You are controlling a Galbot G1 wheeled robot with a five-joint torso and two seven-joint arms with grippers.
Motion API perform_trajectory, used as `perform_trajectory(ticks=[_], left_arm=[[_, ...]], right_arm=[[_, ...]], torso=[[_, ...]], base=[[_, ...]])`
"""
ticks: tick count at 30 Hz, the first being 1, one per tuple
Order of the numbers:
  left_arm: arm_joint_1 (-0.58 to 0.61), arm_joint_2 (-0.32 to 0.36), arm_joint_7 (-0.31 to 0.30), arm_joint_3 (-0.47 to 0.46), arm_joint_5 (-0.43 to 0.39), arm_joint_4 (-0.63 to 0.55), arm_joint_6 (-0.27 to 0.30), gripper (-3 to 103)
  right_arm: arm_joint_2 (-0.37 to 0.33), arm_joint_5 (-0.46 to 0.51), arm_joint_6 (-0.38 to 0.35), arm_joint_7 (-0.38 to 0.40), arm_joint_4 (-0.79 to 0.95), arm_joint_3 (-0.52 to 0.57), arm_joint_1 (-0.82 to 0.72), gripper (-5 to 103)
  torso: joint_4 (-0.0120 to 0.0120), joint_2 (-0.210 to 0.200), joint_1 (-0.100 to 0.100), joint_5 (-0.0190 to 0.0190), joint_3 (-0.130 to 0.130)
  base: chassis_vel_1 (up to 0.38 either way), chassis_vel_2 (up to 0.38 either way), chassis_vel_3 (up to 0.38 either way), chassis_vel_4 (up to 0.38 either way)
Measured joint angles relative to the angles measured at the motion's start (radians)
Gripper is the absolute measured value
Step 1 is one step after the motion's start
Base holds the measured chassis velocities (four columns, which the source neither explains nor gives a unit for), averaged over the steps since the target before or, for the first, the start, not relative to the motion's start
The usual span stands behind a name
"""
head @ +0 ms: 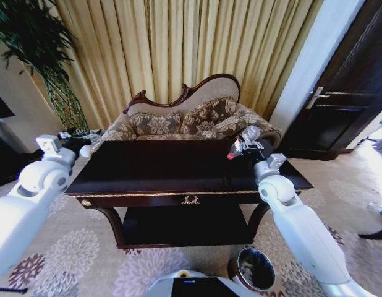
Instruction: Move to the front of the table and place the trash on the table into the trash bin.
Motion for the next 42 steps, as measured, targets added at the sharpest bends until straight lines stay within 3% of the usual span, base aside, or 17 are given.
perform_trajectory(ticks=[18, 30, 37, 42], left_arm=[[-0.021, -0.003, 0.008, 0.045, 0.000, -0.020, -0.009, 100], [-0.011, -0.041, 0.006, 0.056, 0.009, -0.032, -0.010, 100], [-0.009, -0.079, 0.001, 0.063, 0.025, -0.037, -0.010, 100], [0.001, -0.106, -0.004, 0.070, 0.040, -0.044, -0.010, 100]], right_arm=[[-0.002, 0.003, -0.004, 0.007, 0.027, 0.036, -0.046, 29], [0.031, -0.055, 0.000, 0.004, 0.013, 0.067, -0.133, 29], [0.052, -0.162, 0.015, -0.068, 0.000, 0.174, -0.351, 29], [0.111, -0.294, 0.087, -0.141, -0.183, 0.204, -0.427, 27]], torso=[[-0.0003, 0.000, 0.000, 0.0003, 0.000], [0.0001, 0.000, -0.001, 0.0001, 0.000], [-0.0008, 0.000, 0.000, 0.0003, 0.000], [0.0001, 0.000, 0.000, 0.0000, 0.000]], base=[[0.166, -0.169, -0.171, 0.172], [0.110, -0.115, -0.109, 0.101], [0.000, 0.000, 0.000, 0.000], [0.000, 0.000, 0.000, 0.000]])
